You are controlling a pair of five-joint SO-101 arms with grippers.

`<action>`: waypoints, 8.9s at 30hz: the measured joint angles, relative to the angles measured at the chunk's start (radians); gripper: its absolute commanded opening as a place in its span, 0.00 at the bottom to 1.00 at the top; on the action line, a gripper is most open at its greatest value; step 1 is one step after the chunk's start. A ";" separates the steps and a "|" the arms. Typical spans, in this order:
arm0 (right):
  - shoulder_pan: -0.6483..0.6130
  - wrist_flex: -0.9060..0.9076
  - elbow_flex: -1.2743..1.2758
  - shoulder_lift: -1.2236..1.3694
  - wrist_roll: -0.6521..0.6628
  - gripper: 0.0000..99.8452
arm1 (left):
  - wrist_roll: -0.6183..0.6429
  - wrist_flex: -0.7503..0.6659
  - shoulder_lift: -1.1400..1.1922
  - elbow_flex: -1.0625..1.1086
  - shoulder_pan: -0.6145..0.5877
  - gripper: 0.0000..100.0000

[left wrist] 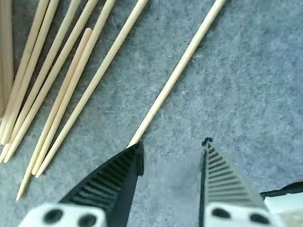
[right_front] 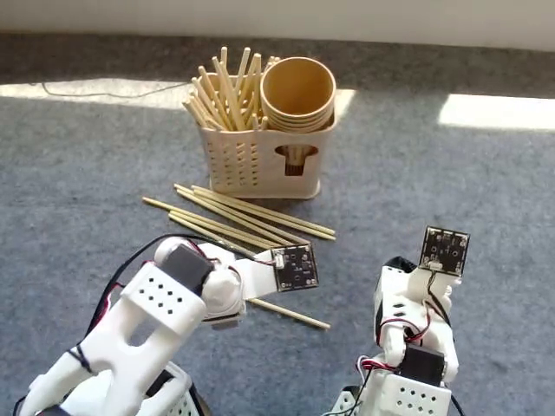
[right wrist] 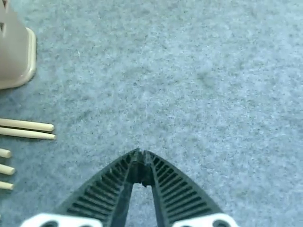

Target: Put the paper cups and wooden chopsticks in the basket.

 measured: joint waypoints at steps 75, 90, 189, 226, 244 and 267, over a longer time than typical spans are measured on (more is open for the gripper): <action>0.000 0.000 0.000 0.000 0.000 0.01 | 0.017 -0.293 0.551 -0.124 0.057 0.17; 0.000 0.000 0.000 0.000 0.000 0.01 | 0.012 -0.199 0.738 -0.253 0.035 0.01; 0.000 0.000 0.000 0.000 0.000 0.01 | 0.807 -1.181 0.180 -0.322 -0.308 0.11; 0.000 0.000 0.000 0.000 0.000 0.01 | 0.457 -0.153 -0.155 -0.419 0.060 0.10; 0.000 0.000 0.000 0.000 0.000 0.01 | 0.261 -0.144 0.224 -0.301 0.098 0.13; 0.000 0.000 0.000 0.000 0.000 0.01 | 0.008 -0.376 0.697 -0.301 0.072 0.13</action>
